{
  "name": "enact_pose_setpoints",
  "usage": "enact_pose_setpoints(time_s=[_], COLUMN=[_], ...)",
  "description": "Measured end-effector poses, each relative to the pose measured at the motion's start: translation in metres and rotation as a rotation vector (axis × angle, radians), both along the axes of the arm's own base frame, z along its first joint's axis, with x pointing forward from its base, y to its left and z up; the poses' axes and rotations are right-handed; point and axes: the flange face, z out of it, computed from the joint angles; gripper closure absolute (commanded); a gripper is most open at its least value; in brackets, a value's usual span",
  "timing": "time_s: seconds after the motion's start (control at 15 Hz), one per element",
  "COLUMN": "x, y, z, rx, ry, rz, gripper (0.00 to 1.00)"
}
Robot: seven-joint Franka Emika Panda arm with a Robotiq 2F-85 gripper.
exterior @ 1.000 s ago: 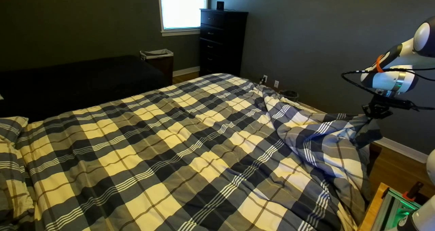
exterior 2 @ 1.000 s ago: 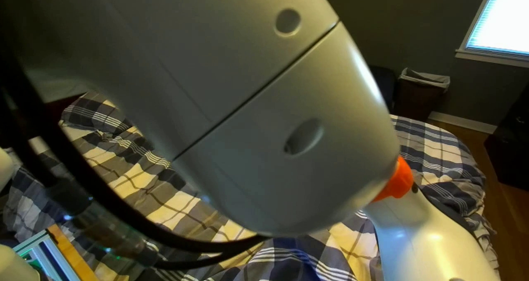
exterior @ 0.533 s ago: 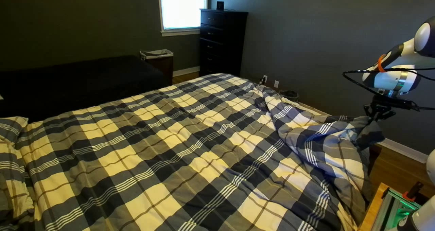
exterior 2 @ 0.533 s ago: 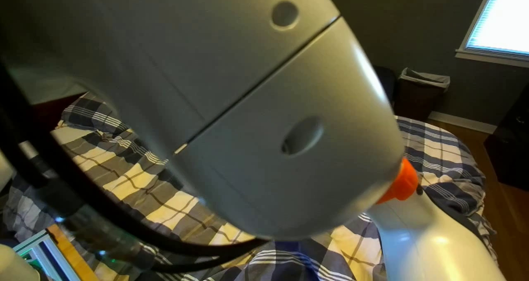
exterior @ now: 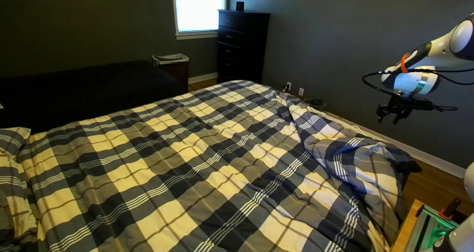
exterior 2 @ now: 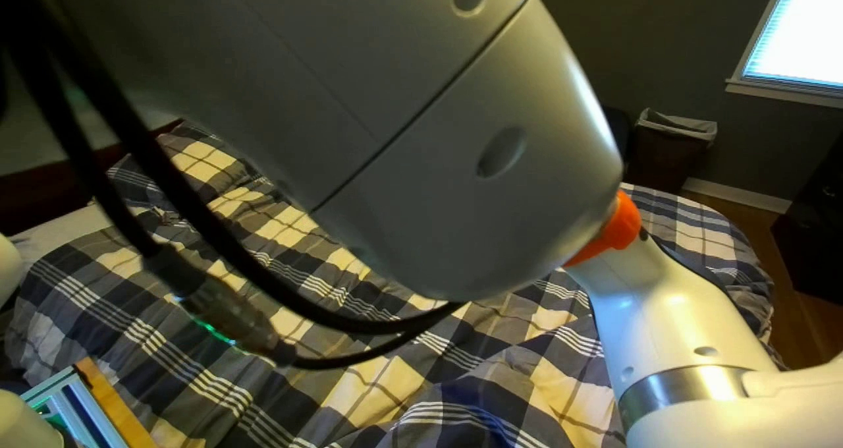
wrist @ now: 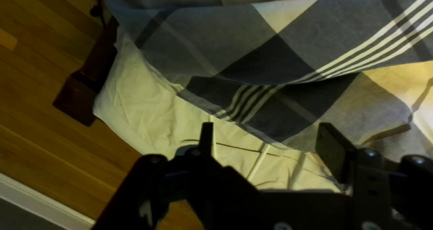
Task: Move the hanger to the right, then cover the hanger with the blanket
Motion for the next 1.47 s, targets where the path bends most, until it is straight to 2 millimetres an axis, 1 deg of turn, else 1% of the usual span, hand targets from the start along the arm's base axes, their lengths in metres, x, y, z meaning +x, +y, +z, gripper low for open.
enact_pose_setpoints(time_s=[0.13, 0.33, 0.6, 0.93, 1.27, 1.47], x=[0.015, 0.033, 0.048, 0.065, 0.077, 0.085], y=[0.005, 0.017, 0.035, 0.053, 0.07, 0.081], z=[-0.012, -0.036, -0.058, -0.076, -0.085, -0.096], rx=[0.02, 0.06, 0.101, 0.106, 0.11, 0.123], ry=[-0.005, 0.006, 0.052, 0.133, 0.194, 0.222], rz=[0.109, 0.265, 0.468, 0.712, 0.965, 1.115], gripper=[0.0, 0.0, 0.0, 0.0, 0.0, 0.0])
